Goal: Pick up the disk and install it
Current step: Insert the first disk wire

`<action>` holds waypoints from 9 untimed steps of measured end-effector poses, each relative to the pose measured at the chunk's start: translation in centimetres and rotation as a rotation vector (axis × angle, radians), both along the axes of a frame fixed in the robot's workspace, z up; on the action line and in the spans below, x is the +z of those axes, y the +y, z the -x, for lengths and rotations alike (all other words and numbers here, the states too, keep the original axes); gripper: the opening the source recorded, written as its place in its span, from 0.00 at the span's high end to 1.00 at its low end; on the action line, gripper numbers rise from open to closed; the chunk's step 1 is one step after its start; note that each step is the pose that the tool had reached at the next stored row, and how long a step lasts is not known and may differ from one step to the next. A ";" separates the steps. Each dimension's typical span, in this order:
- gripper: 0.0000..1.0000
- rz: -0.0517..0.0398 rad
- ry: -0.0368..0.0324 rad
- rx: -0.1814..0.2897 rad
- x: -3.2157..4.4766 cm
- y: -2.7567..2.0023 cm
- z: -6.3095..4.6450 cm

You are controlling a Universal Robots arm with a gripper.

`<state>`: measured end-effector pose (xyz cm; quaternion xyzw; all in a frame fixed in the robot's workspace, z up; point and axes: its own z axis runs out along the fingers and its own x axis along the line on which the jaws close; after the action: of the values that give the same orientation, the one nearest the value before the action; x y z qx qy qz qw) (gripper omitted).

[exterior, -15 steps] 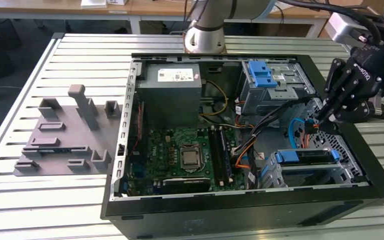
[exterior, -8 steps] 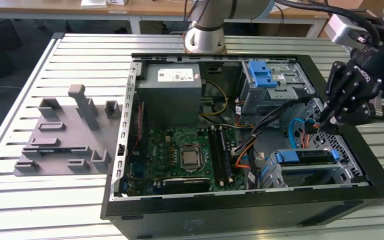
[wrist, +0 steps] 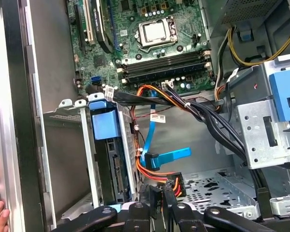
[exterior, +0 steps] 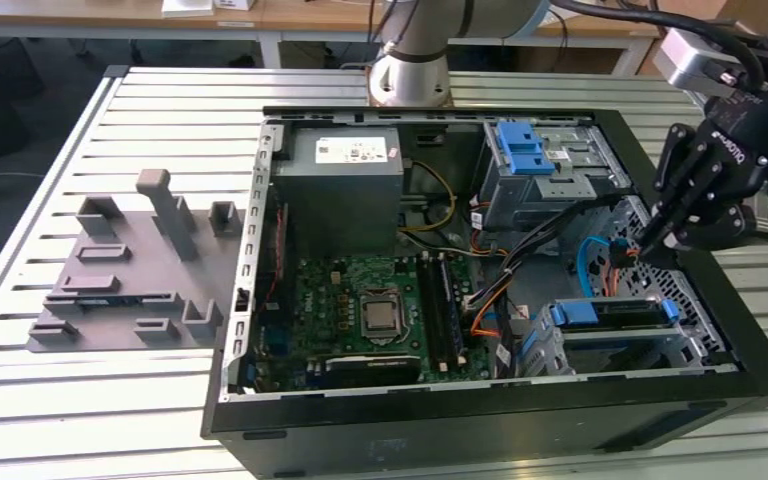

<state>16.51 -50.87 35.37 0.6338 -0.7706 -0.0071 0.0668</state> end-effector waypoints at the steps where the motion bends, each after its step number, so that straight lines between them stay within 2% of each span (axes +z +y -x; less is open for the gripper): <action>1: 0.75 0.0022 0.0000 0.000 -0.02 0.01 0.0; 5: 0.76 0.0039 0.0000 0.001 -0.10 -0.02 0.0; 6: 0.83 0.0035 0.0000 0.009 -0.11 -0.02 0.0; 9: 0.83 0.0045 -0.0020 0.027 -0.11 -0.06 0.3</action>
<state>16.20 -50.93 35.26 0.6441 -0.7619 -0.0038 0.0675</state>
